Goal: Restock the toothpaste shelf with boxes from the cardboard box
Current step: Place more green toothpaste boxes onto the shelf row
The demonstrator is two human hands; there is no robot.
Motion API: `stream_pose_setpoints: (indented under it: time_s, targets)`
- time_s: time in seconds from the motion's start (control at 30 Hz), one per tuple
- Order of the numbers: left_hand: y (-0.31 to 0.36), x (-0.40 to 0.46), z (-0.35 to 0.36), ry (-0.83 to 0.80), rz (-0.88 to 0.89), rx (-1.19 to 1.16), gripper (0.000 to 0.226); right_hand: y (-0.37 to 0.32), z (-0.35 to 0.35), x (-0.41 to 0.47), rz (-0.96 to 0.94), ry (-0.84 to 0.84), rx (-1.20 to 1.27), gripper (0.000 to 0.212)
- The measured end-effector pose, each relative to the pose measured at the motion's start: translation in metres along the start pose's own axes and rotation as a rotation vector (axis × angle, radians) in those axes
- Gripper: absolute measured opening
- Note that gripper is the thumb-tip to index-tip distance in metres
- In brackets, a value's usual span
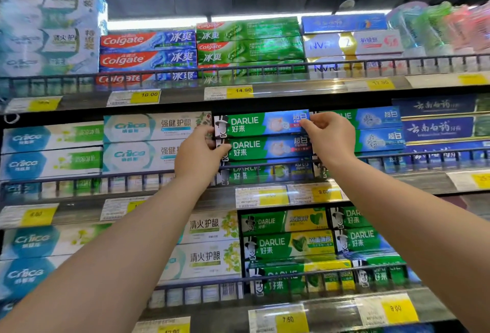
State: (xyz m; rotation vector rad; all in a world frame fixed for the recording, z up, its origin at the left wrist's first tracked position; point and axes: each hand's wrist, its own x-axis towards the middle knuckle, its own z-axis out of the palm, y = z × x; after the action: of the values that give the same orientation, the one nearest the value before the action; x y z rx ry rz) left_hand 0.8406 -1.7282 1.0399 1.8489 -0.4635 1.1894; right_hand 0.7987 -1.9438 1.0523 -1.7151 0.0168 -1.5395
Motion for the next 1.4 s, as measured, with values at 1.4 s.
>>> stream_pose_setpoints:
  time_s: [1.4]
  targets:
    - [-0.018,0.004,-0.014,0.086,-0.115,-0.329,0.044,-0.006,0.002,-0.002,-0.036,-0.176,-0.069,0.027]
